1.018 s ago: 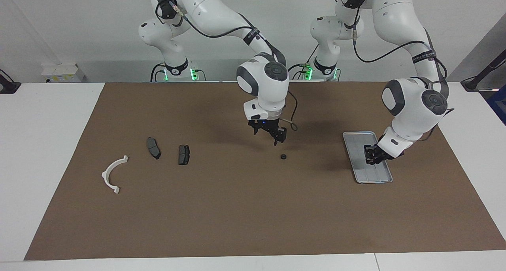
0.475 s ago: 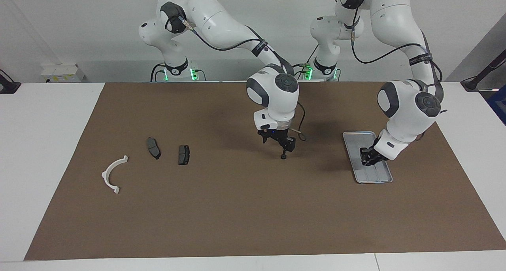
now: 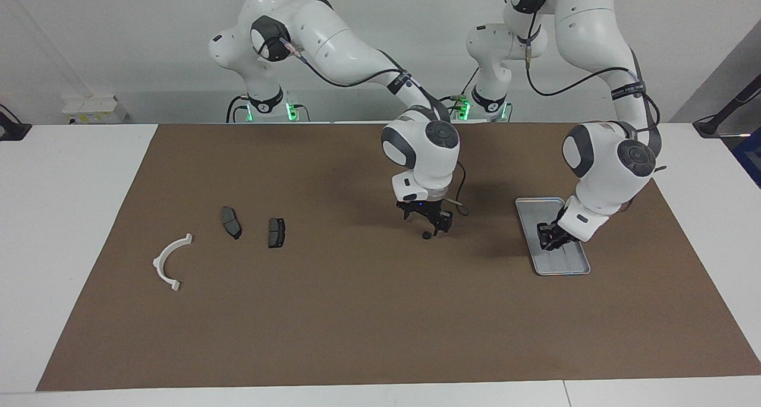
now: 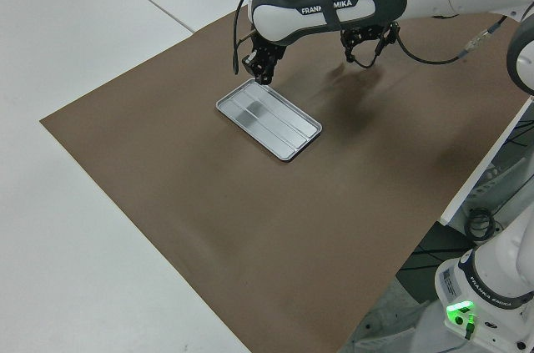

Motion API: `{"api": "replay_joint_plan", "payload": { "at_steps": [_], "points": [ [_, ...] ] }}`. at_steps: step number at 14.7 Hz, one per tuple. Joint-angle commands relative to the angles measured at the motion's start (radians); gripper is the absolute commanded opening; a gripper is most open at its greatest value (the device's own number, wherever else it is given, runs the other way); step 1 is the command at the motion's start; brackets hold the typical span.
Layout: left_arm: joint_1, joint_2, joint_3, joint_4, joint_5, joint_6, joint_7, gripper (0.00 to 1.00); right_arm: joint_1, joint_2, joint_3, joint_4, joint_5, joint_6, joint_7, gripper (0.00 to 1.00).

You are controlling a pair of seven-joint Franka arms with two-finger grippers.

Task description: Place bearing gear from tray to pile

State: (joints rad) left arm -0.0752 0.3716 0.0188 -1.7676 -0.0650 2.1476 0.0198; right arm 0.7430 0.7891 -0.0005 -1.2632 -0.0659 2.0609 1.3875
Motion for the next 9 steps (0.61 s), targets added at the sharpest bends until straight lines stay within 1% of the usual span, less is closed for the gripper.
{"api": "replay_joint_plan", "payload": {
  "at_steps": [1,2,5,6,8,9],
  "points": [
    [-0.011,-0.01,0.012,-0.026,-0.015,0.034,-0.009,0.0,0.006,0.039,-0.001,0.039,-0.015,0.005,0.027,0.99],
    [-0.011,-0.01,0.012,-0.026,-0.015,0.034,-0.009,0.0,0.007,0.042,-0.001,0.039,-0.015,0.01,0.027,0.98],
    [-0.011,-0.01,0.012,-0.026,-0.015,0.034,-0.021,0.0,0.003,0.044,-0.001,0.039,-0.014,0.013,0.025,0.86],
    [-0.012,-0.01,0.012,-0.024,-0.015,0.034,-0.046,0.0,0.001,0.044,-0.001,0.039,-0.015,0.015,0.025,0.85],
    [-0.061,-0.008,0.015,-0.024,-0.01,0.05,-0.147,0.0,-0.001,0.045,-0.001,0.041,-0.015,0.021,0.027,0.84],
    [-0.064,-0.008,0.012,-0.027,-0.009,0.064,-0.171,0.0,-0.004,0.047,-0.003,0.042,-0.017,0.025,0.027,0.82]
  ]
}}
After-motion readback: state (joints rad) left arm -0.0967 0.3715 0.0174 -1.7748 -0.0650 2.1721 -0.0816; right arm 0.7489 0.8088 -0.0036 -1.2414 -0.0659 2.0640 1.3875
